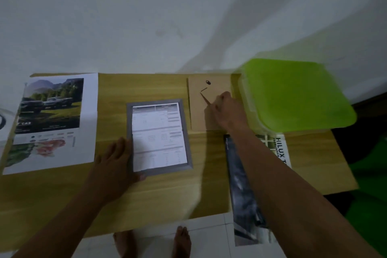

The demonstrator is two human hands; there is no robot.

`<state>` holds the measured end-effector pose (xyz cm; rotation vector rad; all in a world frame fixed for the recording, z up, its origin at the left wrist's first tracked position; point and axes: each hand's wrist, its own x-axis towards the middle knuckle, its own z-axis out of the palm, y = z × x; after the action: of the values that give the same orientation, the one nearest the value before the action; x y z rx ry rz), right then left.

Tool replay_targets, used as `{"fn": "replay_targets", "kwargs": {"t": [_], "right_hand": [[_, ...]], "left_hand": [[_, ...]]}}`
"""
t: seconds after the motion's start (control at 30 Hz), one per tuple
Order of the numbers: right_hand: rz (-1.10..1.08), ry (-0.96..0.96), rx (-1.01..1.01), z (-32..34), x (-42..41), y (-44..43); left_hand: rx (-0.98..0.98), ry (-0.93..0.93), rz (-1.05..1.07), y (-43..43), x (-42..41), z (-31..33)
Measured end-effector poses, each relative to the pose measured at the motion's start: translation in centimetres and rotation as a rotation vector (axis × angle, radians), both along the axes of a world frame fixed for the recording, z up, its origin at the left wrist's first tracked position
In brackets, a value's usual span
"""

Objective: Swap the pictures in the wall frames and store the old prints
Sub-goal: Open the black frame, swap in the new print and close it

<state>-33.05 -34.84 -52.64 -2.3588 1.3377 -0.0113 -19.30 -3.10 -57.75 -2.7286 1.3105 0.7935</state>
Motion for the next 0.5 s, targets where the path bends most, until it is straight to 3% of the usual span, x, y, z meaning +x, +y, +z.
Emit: {"fn": "replay_targets", "kwargs": {"t": [0.5], "right_hand": [[0.114, 0.166, -0.082, -3.1, -0.4, -0.2]], "left_hand": [[0.022, 0.039, -0.016, -2.0, -0.6, 0.5]]}}
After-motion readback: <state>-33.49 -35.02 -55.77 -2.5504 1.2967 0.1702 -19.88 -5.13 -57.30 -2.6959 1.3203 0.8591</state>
